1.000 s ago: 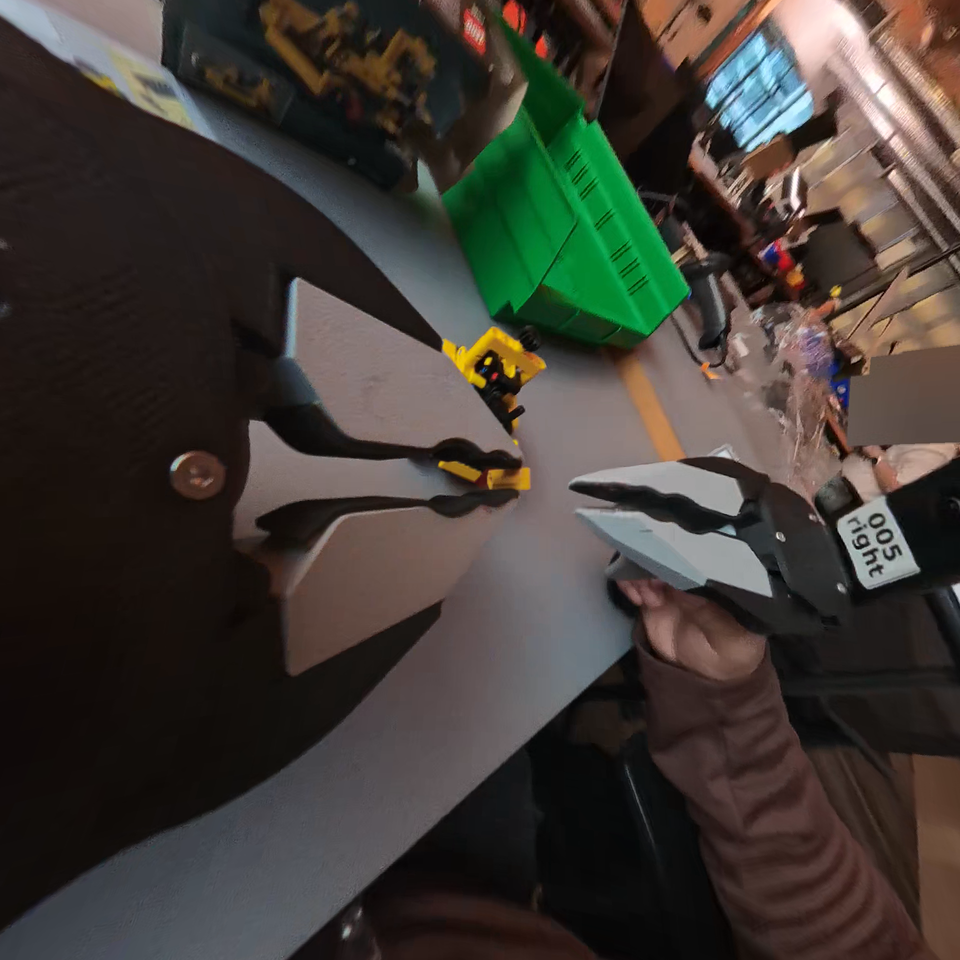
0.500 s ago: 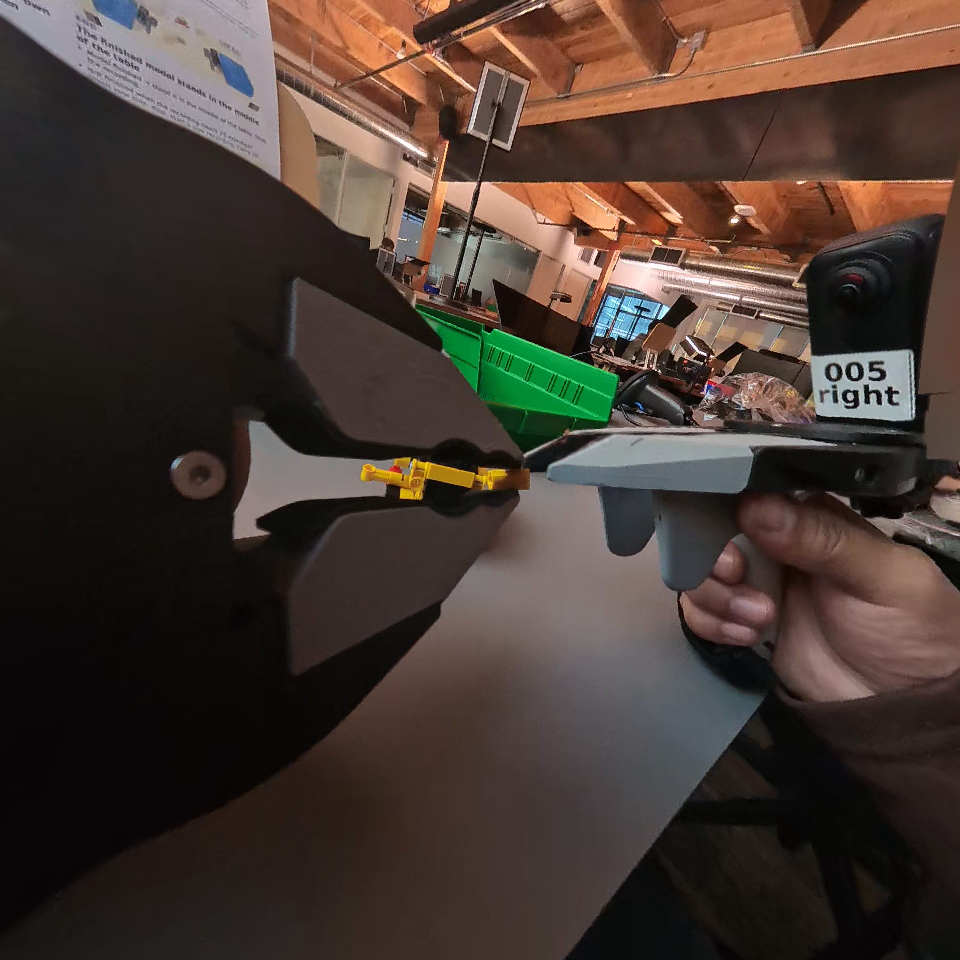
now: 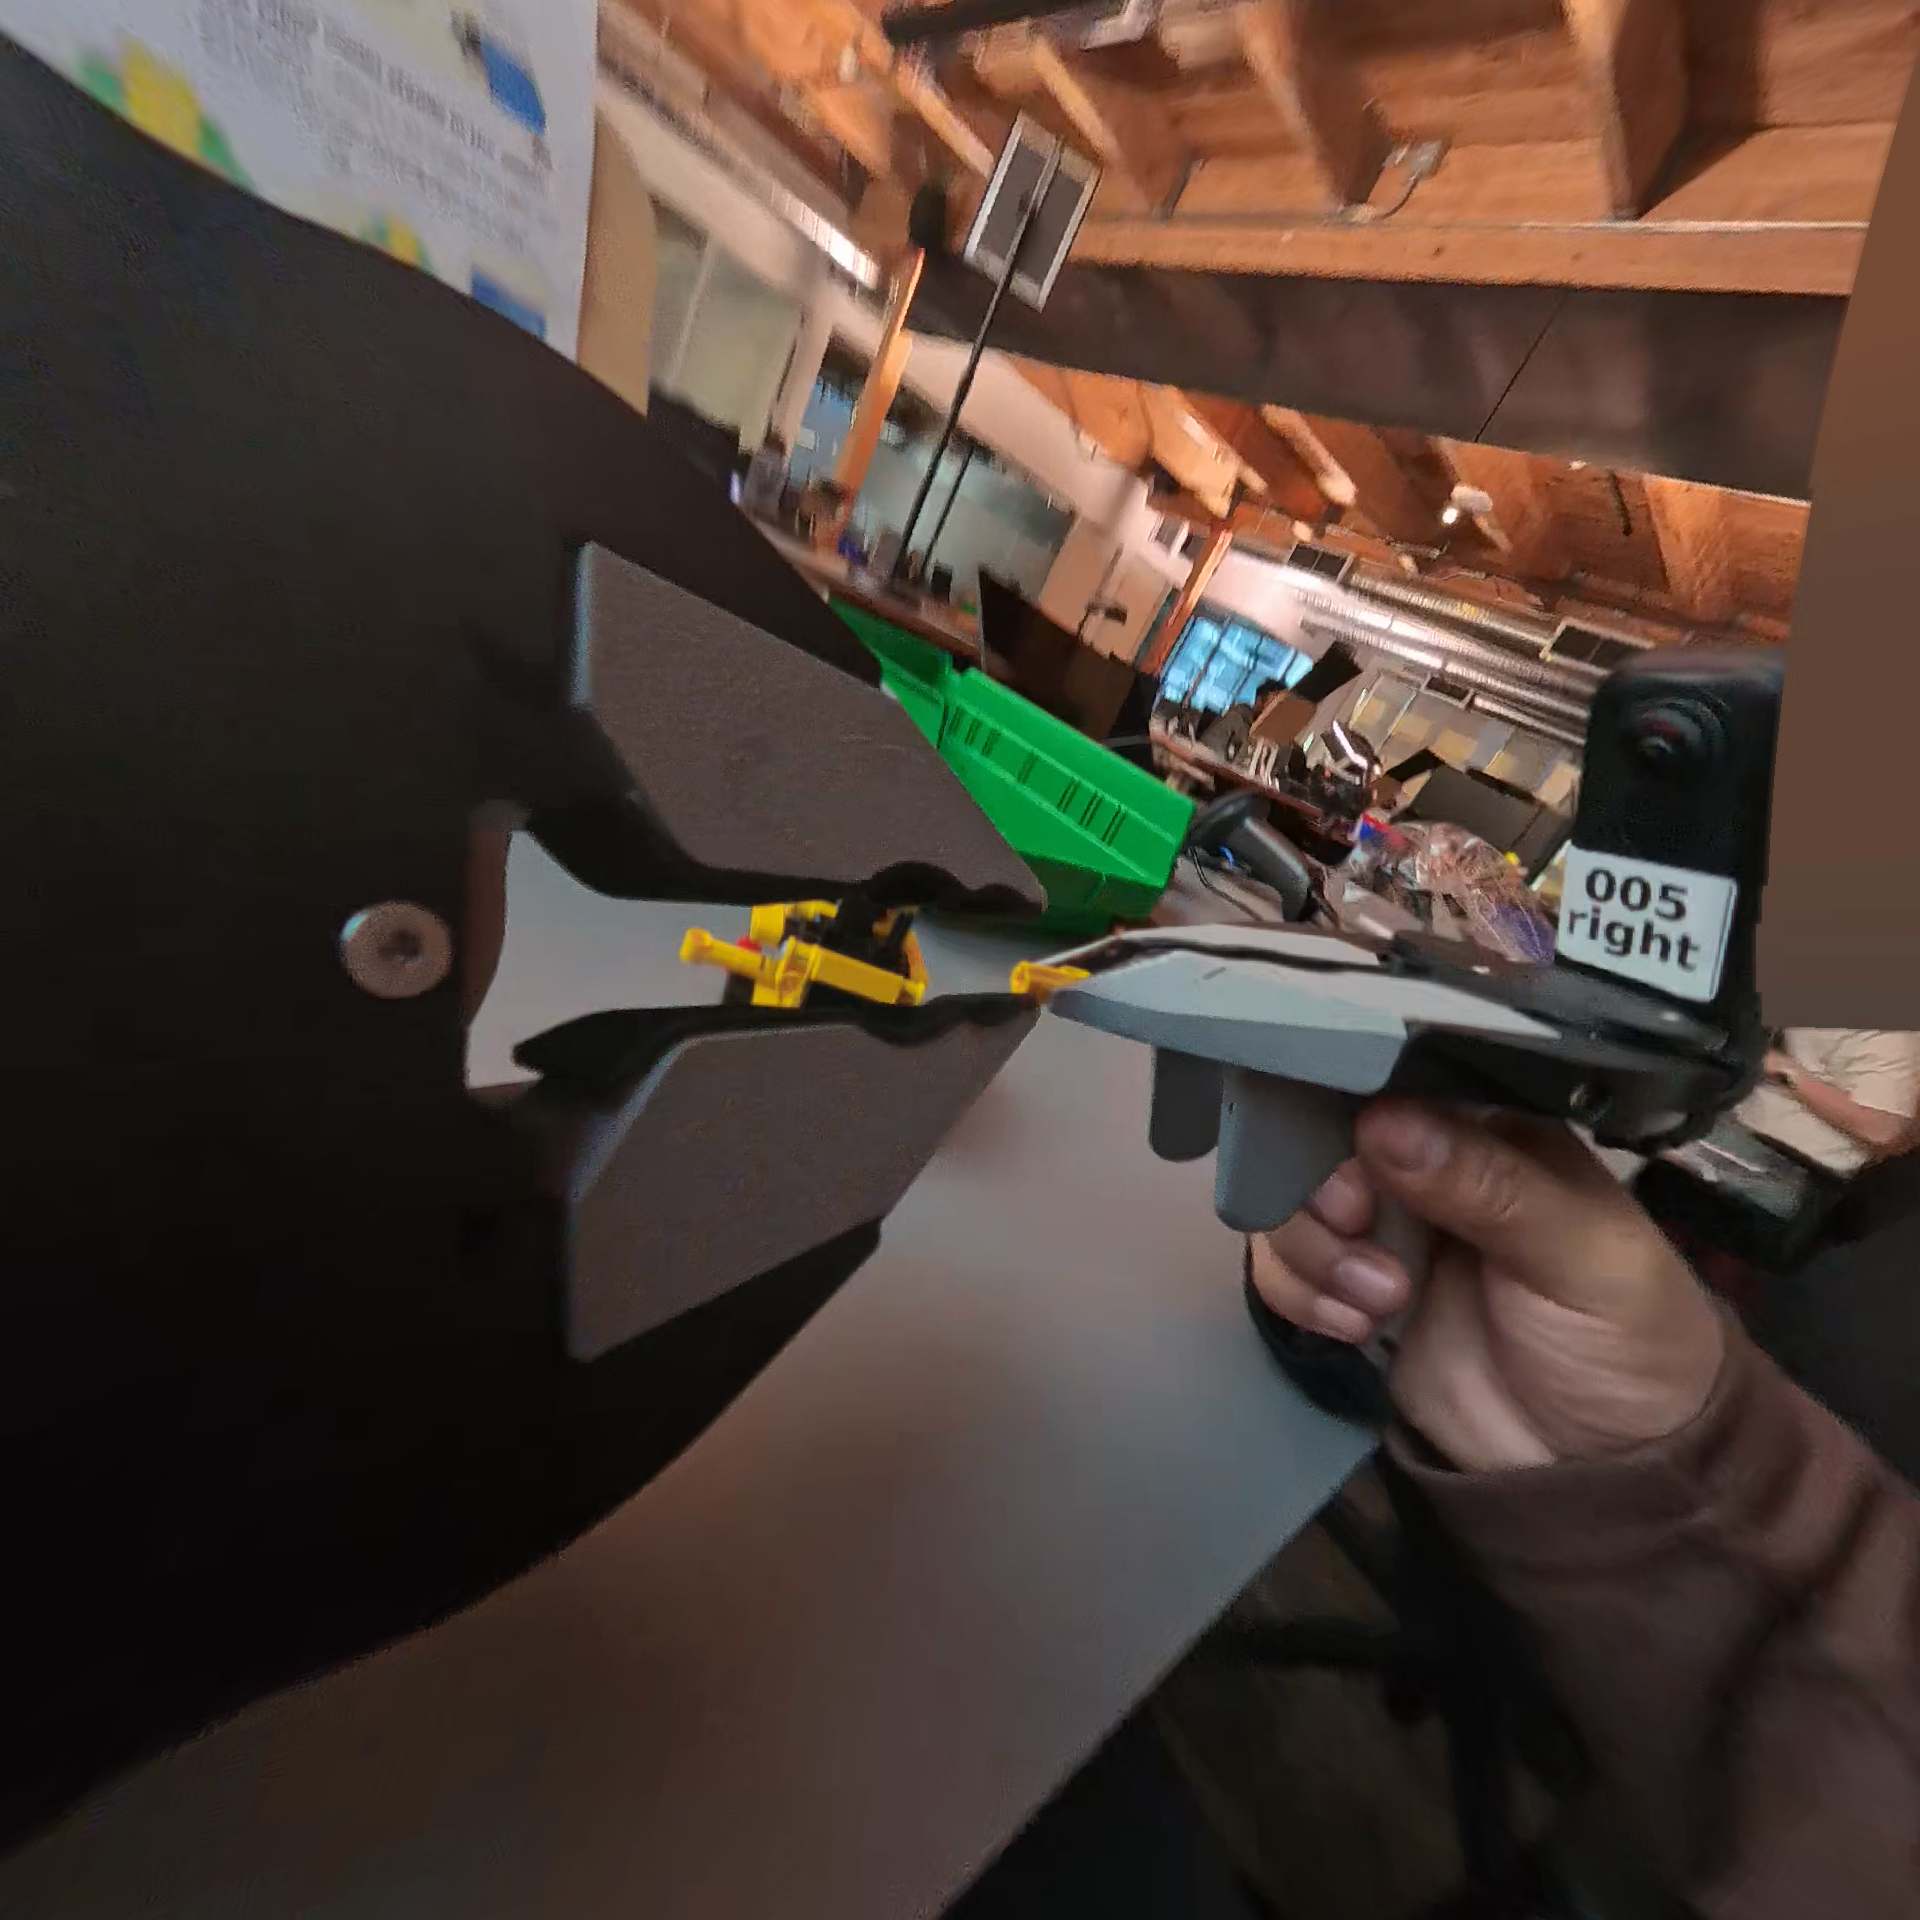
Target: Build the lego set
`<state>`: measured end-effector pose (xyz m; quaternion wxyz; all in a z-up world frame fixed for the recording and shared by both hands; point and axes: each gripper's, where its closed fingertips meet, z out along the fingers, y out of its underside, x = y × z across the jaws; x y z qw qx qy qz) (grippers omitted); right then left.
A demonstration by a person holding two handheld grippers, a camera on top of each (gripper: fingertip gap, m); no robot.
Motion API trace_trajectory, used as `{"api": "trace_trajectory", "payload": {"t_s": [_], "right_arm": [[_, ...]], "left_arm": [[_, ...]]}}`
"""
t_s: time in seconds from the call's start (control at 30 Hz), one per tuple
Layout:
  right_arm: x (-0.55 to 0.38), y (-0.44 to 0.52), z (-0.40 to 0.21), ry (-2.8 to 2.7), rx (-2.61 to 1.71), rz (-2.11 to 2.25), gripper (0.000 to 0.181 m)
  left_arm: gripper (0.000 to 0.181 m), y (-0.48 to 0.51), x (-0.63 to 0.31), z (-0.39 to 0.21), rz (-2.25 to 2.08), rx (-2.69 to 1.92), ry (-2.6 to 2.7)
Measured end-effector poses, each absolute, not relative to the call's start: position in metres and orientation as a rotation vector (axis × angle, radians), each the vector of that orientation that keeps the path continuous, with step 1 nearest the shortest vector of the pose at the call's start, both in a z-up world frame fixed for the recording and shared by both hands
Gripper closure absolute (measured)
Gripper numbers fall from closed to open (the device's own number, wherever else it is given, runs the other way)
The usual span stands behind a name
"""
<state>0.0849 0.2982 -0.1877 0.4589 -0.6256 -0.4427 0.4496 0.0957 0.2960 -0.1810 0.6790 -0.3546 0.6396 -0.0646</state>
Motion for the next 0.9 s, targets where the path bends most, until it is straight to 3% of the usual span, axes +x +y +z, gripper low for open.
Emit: {"api": "trace_trajectory", "payload": {"t_s": [0.27, 0.4, 0.9], "right_arm": [[0.085, 0.289, -0.193, -1.231, -1.447, 0.967, 0.177], [0.086, 0.288, -0.192, -1.249, -1.417, 0.936, 0.177], [0.083, 0.272, -0.189, -1.324, -1.314, 0.937, 0.177]], "left_arm": [[0.168, 0.286, 0.098, -0.186, -0.649, -1.060, 1.416], [0.176, 0.285, 0.097, -0.190, -0.677, -1.081, 1.437], [0.176, 0.269, 0.094, -0.189, -0.866, -1.100, 1.490]]}}
